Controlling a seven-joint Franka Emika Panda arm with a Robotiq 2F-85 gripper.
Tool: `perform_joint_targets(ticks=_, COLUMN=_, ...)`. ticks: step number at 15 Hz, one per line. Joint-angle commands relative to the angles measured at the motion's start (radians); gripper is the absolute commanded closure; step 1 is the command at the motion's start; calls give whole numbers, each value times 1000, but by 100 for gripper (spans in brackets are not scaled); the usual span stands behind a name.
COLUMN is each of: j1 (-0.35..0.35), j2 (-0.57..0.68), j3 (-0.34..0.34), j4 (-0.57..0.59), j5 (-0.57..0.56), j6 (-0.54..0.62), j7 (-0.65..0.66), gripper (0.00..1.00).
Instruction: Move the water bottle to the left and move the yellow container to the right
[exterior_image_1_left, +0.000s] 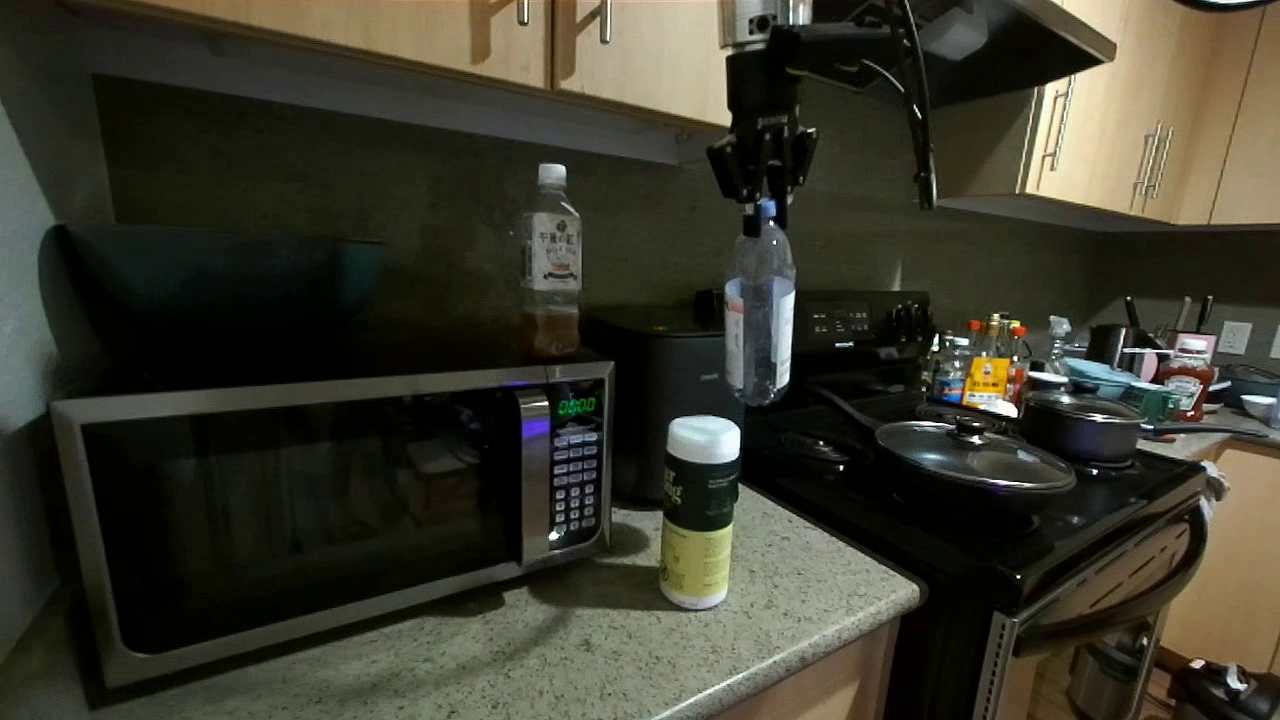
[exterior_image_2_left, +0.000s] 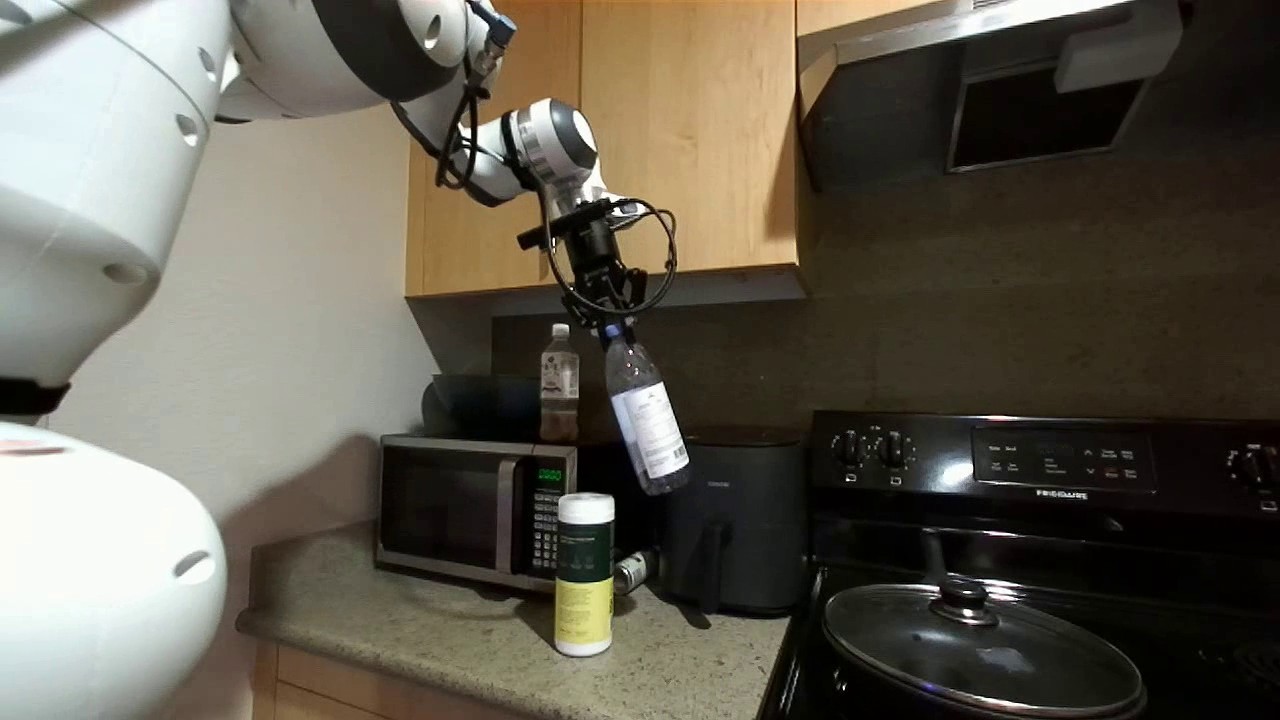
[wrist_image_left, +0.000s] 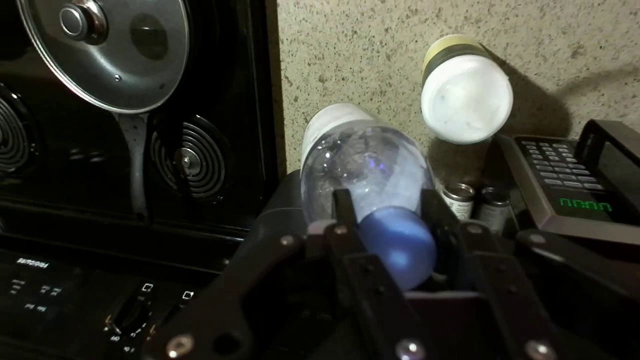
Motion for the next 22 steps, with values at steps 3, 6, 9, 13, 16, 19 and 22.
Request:
perform_joint_targets(ticks=3, j1=36, j2=-57, j3=12, j4=48, j5=10, j6=-85, j7=5, gripper=88)
perform_joint_targets(ticks=6, j1=-5, j2=-136, j3=-3, j4=23, j5=156, j6=-50, j7=-31, gripper=88)
perform_joint_targets(ticks=9, j1=-4, j2=-122, j3=-20, j4=52, j5=184, j6=-47, j7=-1, gripper=63)
perform_joint_targets(ticks=13, j1=-46, j2=-186, j3=-51, j4=-2, j5=248, j6=-21, j7=-6, gripper=63)
perform_joint_targets(ticks=16, j1=-27, j2=-163, j3=-34, j4=-4, j5=259, j6=-12, j7=-40, gripper=88)
perform_joint_targets(ticks=19, j1=15, j2=-110, j3=6, j4=37, j5=257, j6=-43, j7=-92, gripper=88)
perform_joint_targets(ticks=22, j1=58, j2=-49, j3=44, j4=92, j5=248, j6=-89, j7=-114, gripper=88)
